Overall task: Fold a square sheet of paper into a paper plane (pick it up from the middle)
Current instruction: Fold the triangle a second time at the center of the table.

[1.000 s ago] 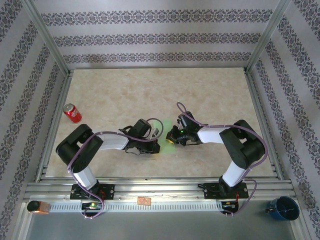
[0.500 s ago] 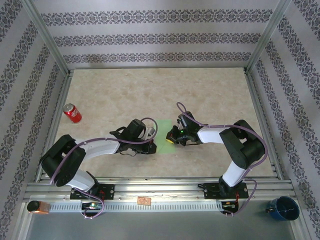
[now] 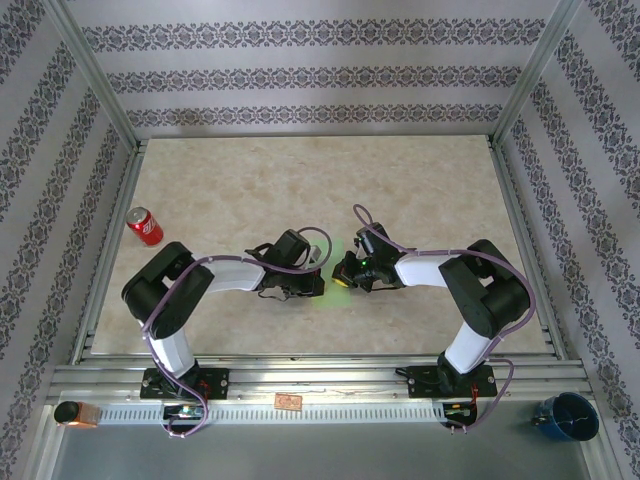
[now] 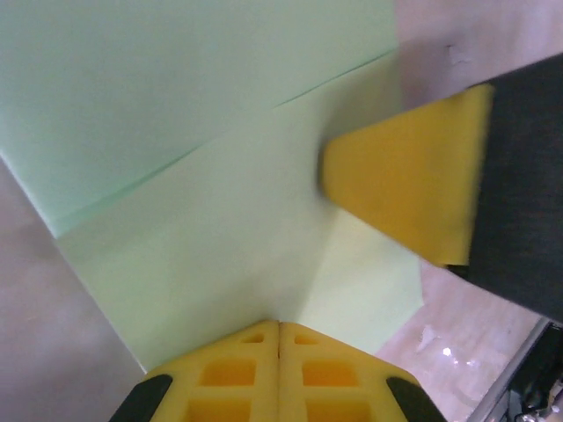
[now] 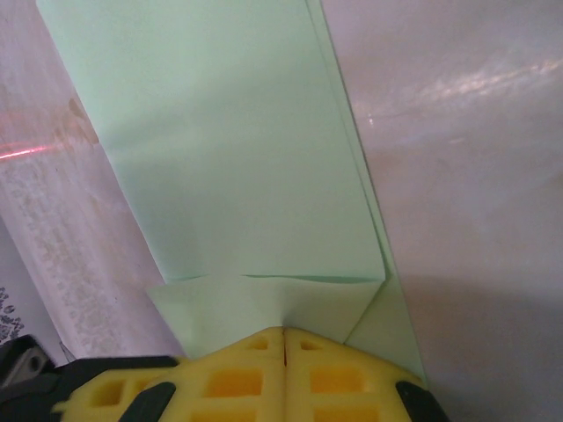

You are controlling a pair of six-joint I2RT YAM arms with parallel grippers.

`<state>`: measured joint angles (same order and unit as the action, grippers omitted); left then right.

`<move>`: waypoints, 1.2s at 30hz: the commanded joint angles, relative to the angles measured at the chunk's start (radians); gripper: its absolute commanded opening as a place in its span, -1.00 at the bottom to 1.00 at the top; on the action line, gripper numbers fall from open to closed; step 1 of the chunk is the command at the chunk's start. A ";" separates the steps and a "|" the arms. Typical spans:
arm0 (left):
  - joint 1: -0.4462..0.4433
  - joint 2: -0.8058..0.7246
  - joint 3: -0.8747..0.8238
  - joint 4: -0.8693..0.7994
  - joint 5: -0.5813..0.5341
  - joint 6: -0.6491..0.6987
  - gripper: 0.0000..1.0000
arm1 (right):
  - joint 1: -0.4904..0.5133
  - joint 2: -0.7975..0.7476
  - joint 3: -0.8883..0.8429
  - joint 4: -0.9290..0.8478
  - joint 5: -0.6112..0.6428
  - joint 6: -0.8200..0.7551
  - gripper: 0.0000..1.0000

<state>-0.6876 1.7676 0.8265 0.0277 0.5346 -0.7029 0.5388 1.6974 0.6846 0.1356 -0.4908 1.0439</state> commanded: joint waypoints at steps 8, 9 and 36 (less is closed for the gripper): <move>0.005 0.001 -0.152 0.039 -0.031 -0.018 -1.00 | 0.005 -0.068 0.008 -0.050 0.014 -0.052 -0.94; 0.005 0.002 -0.156 0.046 -0.026 -0.019 -1.00 | 0.009 -0.075 0.013 -0.048 0.009 -0.056 -0.93; 0.005 -0.019 -0.141 0.014 -0.044 0.010 -1.00 | -0.176 0.003 0.082 -0.034 -0.048 -0.112 -0.95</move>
<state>-0.6853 1.7344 0.7219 0.1802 0.5411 -0.7155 0.3489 1.7424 0.7433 0.1223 -0.5430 0.9573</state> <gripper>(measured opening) 0.050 0.064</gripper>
